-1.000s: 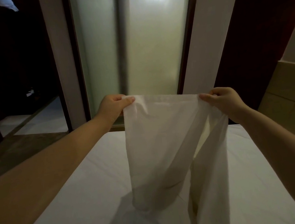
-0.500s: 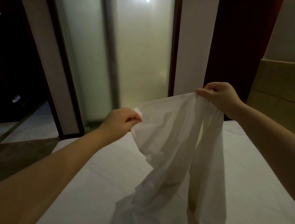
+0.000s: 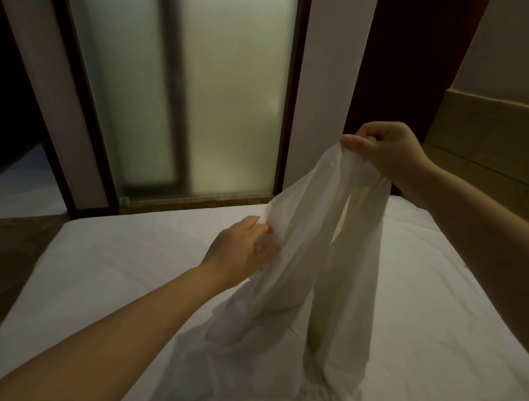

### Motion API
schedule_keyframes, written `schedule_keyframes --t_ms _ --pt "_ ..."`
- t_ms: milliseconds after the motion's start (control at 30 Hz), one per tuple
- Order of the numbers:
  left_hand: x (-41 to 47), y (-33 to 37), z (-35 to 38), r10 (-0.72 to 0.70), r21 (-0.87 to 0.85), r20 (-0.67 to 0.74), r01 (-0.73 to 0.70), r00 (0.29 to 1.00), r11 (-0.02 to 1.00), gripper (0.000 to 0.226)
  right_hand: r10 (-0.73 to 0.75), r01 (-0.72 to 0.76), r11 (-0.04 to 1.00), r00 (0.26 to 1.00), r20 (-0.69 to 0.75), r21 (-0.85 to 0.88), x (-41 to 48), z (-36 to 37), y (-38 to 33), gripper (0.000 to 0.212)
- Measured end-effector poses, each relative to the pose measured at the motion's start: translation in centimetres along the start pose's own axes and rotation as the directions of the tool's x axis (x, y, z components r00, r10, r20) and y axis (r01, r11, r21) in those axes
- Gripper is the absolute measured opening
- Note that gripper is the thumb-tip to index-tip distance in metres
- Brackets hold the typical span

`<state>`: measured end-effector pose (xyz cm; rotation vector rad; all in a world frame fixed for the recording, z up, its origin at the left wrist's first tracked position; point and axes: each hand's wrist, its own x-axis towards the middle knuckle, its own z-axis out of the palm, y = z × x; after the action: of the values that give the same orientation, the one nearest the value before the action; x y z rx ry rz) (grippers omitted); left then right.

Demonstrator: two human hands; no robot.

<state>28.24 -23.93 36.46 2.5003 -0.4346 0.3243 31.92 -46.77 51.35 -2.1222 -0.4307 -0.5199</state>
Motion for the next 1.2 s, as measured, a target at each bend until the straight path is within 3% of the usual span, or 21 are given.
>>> schedule_keyframes --t_ms 133,233,333,400,500,567,667,900,1033,1200 --pt "0.3 0.9 2.3 0.057 -0.16 -0.099 -0.072 0.994 0.985 0.052 -0.004 0.004 1.0 1.0 0.019 0.011 0.0 -0.3 0.1 0.024" --pt "0.4 1.6 3.5 0.018 -0.33 -0.189 -0.081 0.982 0.94 0.056 0.006 -0.006 1.0 1.0 0.012 0.01 0.1 -0.5 0.5 0.024" --pt "0.6 2.1 4.1 -0.021 -0.365 -0.2 -0.055 0.98 0.929 0.041 0.004 -0.004 1.0 1.0 0.003 0.02 0.1 -0.6 0.9 0.025" --pt "0.8 2.2 4.3 -0.05 -0.432 -0.177 -0.032 0.983 0.901 0.03 -0.004 0.004 1.0 1.0 0.011 0.02 0.0 -0.7 1.1 0.024" --pt "1.4 2.4 4.2 -0.205 -0.556 -0.049 0.144 0.977 0.819 0.011 -0.006 0.005 0.999 1.0 0.015 0.052 -0.1 -0.9 1.3 0.024" --pt "1.9 2.7 4.2 -0.284 -0.64 0.025 0.233 0.959 0.732 0.012 -0.011 0.009 0.997 1.0 0.025 0.076 -0.3 -1.0 1.5 0.026" --pt "2.6 3.7 4.2 -0.299 -0.704 0.057 0.251 0.952 0.664 0.014 -0.022 0.017 0.994 0.999 0.044 0.11 -0.8 -1.2 1.7 0.026" --pt "3.0 4.3 5.1 -0.355 -0.663 0.027 0.283 0.934 0.693 0.015 -0.022 0.017 0.984 0.999 0.026 0.175 -2.7 -1.9 2.8 0.028" --pt "1.6 4.4 5.6 -0.269 -0.531 -0.111 0.171 0.957 0.83 0.002 0.027 -0.013 0.977 0.998 -0.062 0.215 -4.2 -2.6 3.6 0.027" --pt "-0.9 6.1 7.1 -0.187 -0.428 -0.297 0.044 0.936 0.903 0.015 0.081 -0.03 0.951 0.985 -0.153 0.307 -6.7 -2.6 4.3 0.027"
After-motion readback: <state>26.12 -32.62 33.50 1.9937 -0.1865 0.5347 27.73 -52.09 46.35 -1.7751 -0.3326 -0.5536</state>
